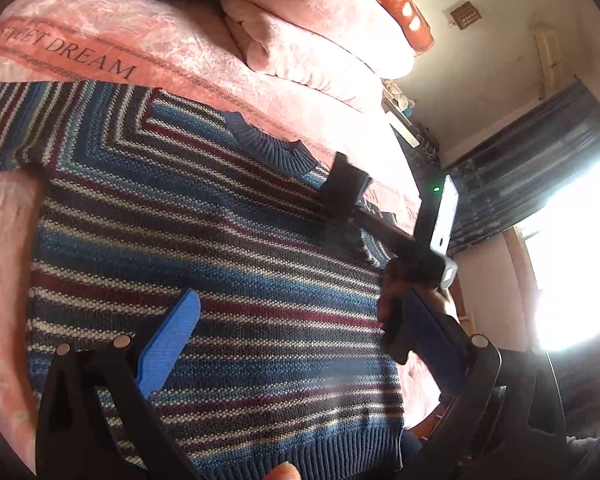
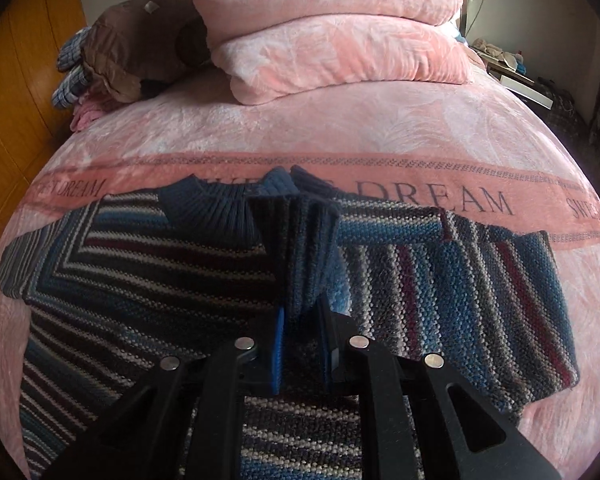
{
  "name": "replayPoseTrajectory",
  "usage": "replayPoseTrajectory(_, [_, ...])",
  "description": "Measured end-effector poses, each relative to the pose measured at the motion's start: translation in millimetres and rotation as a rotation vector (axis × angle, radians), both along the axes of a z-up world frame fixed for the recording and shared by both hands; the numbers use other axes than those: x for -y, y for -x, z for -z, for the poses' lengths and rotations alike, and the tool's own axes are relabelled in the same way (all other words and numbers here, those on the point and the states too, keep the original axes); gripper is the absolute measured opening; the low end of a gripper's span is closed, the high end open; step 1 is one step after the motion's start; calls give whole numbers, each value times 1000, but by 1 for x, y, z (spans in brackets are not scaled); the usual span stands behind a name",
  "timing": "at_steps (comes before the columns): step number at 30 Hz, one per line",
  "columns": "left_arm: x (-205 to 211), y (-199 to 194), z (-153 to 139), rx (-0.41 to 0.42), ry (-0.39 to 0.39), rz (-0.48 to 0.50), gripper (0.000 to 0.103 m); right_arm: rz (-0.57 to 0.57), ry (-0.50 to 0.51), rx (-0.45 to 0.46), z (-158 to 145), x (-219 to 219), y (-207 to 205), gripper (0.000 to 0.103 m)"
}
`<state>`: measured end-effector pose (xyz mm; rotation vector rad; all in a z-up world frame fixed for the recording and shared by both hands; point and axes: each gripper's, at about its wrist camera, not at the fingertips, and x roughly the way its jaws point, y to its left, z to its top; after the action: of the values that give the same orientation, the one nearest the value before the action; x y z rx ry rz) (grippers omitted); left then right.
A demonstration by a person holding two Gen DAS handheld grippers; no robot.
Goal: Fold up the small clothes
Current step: 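Lift the sleeve with the right gripper and lay it across the sweater body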
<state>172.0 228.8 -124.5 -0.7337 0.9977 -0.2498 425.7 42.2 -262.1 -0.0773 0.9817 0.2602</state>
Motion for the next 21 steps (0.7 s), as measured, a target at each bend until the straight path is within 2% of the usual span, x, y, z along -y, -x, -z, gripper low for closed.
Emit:
replayPoseTrajectory(1, [0,-8,6,-9,27,6,100,-19,24,-10,9,-7,2,15])
replayPoseTrajectory(3, [-1,-24,20,-31,109,9,100,-46,43,-37,23,-16,6,28])
replayPoseTrajectory(4, [-1,-32,28,-46,154,6,100,-63,22,-58,28,-17,8,33])
replayPoseTrajectory(6, [1,-51,46,-86,250,-3,100,-85,-35,-66,25,-14,19,44])
replayPoseTrajectory(8, [5,-72,66,-129,346,-12,100,-55,-84,-55,12,0,34,54])
replayPoseTrajectory(11, [19,-103,92,-189,447,-34,100,69,-244,-67,-3,38,66,55])
replayPoseTrajectory(14, [41,-134,115,-233,476,-34,100,239,-420,-62,-2,81,99,56])
replayPoseTrajectory(16, [56,-152,129,-277,431,-44,100,338,-514,-58,11,101,117,57])
replayPoseTrajectory(18, [69,-166,142,-319,410,-51,100,358,-543,-62,27,105,126,57])
replayPoseTrajectory(21, [80,-183,151,-360,355,-56,100,309,-535,-76,44,101,126,57])
